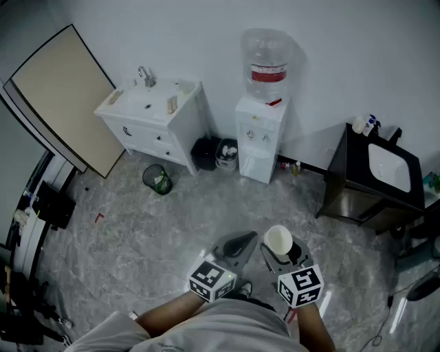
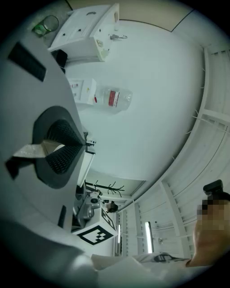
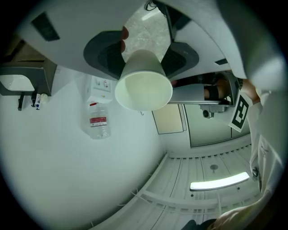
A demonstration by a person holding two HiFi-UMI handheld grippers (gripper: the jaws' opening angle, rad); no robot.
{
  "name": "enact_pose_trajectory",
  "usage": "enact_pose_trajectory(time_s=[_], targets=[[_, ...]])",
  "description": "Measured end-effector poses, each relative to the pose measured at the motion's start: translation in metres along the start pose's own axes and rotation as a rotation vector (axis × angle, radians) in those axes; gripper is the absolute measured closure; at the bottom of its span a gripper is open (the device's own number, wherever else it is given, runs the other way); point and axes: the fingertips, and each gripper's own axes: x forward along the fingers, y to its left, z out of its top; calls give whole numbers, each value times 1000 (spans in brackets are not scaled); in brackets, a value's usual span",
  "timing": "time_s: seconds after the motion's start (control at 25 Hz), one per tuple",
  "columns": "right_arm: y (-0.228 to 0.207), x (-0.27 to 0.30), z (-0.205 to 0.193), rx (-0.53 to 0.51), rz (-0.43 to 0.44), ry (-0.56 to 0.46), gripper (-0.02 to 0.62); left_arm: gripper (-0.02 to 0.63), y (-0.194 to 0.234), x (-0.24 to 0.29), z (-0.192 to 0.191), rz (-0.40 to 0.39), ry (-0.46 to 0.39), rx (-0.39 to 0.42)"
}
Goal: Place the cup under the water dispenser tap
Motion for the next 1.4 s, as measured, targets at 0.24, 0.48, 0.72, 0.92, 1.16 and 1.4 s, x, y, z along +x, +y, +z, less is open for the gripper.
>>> enact_pose_trajectory(time_s=[0.24, 0.48, 0.72, 0.92, 1.16, 1.4], targets=[[-14, 19, 2, -2, 2, 8, 333, 603, 18, 18, 1, -1, 2, -6], [-38, 61, 14, 38, 9, 14, 333, 603, 57, 46, 3, -10, 2, -20], [-72, 134, 40, 38, -24, 6, 331, 603, 129, 88, 14, -26, -3, 3], [-110, 210, 62, 41, -73, 24, 331, 603, 206, 132, 33, -51, -1, 57], [-151, 274, 76, 36, -150, 17, 331, 603, 269, 175, 43, -102, -8, 86], [-197, 325, 79, 50, -186, 26, 331, 603, 317, 222, 49, -111, -28, 85]])
